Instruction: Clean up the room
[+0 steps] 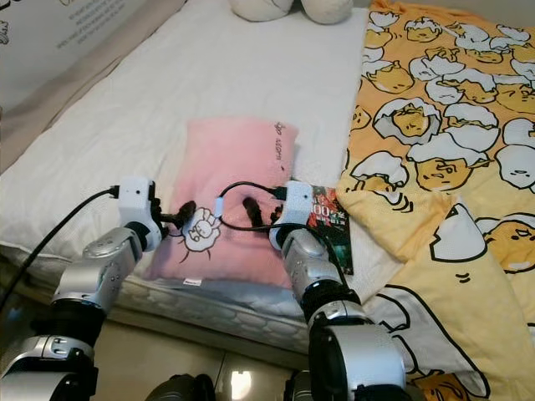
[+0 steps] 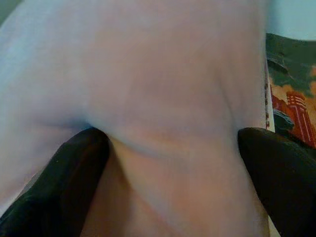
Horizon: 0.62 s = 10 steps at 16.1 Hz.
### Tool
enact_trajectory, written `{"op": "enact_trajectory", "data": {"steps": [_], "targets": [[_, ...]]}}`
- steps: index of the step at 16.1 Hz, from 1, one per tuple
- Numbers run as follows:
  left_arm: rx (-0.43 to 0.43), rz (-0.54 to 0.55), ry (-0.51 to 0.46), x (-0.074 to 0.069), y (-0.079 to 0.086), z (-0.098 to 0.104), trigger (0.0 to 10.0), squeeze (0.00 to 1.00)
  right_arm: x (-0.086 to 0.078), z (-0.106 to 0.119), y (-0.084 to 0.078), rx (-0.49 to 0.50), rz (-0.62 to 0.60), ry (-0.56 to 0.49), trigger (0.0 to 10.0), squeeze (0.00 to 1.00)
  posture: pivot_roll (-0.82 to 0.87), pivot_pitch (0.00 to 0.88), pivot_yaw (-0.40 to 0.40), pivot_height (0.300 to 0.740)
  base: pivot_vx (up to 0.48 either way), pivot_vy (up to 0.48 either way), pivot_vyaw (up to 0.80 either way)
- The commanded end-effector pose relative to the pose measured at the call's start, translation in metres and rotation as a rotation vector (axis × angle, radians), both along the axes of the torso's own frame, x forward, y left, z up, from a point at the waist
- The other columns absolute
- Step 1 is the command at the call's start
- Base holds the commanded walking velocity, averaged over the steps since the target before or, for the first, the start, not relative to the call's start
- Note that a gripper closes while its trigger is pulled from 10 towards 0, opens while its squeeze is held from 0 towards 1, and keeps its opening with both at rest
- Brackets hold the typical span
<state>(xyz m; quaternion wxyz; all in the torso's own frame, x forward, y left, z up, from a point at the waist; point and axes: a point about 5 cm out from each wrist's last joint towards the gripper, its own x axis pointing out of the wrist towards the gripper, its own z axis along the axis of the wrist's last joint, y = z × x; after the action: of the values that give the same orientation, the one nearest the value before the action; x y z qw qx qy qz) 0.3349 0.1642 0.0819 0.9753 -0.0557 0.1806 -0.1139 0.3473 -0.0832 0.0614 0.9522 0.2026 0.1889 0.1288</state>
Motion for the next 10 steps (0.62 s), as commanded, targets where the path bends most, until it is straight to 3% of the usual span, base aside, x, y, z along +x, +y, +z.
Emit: {"op": "enact_trajectory", "data": {"steps": [1, 2, 3, 6, 10], "targets": [[-0.039, -0.041, 0.08, -0.006, -0.004, -0.014, 10.0, 0.0, -0.008, -0.014, 0.001, 0.06, -0.02, 0.111, 8.7, 0.0, -0.09, 0.123, 0.039, 0.74, 0.0, 0.0, 0.0], [-0.058, -0.058, 0.091, -0.007, -0.007, -0.015, 8.9, 0.0, -0.008, -0.015, 0.001, 0.072, -0.027, 0.123, 3.0, 0.0, -0.09, 0.125, 0.04, 0.74, 0.0, 0.0, 0.0], [-0.071, -0.061, 0.1, -0.008, -0.009, -0.018, 0.0, 0.0, -0.009, -0.015, 0.001, 0.084, -0.014, 0.123, 0.0, 0.0, -0.09, 0.125, 0.04, 0.74, 0.0, 0.0, 0.0], [-0.078, -0.071, 0.099, -0.008, -0.013, -0.023, 0.0, 0.0, -0.004, -0.008, 0.003, 0.05, 0.01, 0.074, 0.0, 0.0, -0.09, 0.124, 0.04, 0.74, 0.0, 0.0, 0.0], [-0.052, -0.084, 0.087, -0.009, -0.013, -0.027, 0.0, 0.0, -0.005, -0.009, -0.001, 0.087, -0.008, 0.079, 0.0, 0.0, -0.1, 0.111, 0.021, 0.74, 0.0, 0.0, 0.0]]}}
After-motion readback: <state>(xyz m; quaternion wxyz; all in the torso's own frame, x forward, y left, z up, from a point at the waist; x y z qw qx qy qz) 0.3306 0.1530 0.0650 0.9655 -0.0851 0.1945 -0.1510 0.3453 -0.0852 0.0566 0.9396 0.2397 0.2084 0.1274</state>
